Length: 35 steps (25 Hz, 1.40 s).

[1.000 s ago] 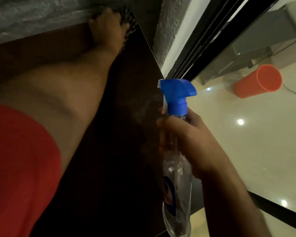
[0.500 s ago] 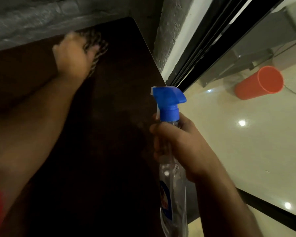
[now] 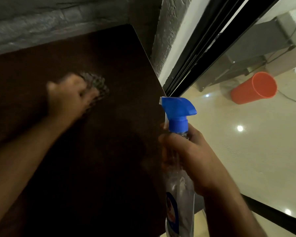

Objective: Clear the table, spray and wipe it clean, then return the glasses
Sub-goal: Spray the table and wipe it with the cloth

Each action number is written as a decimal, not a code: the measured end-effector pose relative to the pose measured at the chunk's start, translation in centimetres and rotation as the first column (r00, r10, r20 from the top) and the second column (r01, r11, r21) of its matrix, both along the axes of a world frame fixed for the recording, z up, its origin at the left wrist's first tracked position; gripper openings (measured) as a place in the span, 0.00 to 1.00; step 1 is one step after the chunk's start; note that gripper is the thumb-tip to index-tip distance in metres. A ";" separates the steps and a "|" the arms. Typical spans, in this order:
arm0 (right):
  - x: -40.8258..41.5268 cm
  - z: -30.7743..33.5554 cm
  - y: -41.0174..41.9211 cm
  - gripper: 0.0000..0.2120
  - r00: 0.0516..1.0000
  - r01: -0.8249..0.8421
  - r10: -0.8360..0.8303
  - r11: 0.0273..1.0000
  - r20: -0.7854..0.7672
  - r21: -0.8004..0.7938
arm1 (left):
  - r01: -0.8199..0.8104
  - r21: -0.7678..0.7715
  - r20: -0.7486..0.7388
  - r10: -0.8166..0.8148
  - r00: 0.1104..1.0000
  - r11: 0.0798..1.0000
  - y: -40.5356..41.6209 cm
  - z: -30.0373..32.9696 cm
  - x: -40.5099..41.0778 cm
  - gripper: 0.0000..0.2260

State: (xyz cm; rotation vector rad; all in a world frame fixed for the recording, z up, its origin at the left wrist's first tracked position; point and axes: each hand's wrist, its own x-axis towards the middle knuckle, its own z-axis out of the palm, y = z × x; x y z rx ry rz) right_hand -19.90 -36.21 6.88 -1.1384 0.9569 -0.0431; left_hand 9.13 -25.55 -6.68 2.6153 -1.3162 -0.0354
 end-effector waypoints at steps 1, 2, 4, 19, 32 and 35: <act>-0.5 -0.3 0.1 0.14 1.000 0.006 -0.006 1.000 0.000 -0.007 | -0.190 -0.006 0.051 0.190 0.980 0.982 -1.8 0.0 3.1 0.22; -0.9 -0.6 0.3 0.14 1.000 0.004 -0.004 1.000 -0.002 -0.018 | -0.316 -0.011 0.077 0.316 0.946 0.949 -4.2 0.1 5.1 0.23; -1.7 -1.0 1.1 0.16 1.000 0.009 -0.009 1.000 -0.006 -0.014 | -0.376 0.041 0.059 0.373 0.926 0.926 -9.7 0.6 4.9 0.22; -10.0 0.5 3.0 0.14 1.000 0.007 -0.008 1.000 -0.010 -0.024 | -0.497 0.016 0.012 0.497 0.868 0.868 -7.7 1.0 -3.0 0.20; -13.9 0.5 3.8 0.15 0.995 -0.089 0.089 0.996 0.039 0.001 | -0.341 0.041 0.084 0.337 0.938 0.939 1.4 0.5 -11.1 0.19; -15.4 0.3 4.4 0.16 0.996 -0.092 0.092 0.996 0.019 -0.014 | -0.535 0.105 0.041 0.534 0.845 0.839 -4.2 1.3 -7.8 0.20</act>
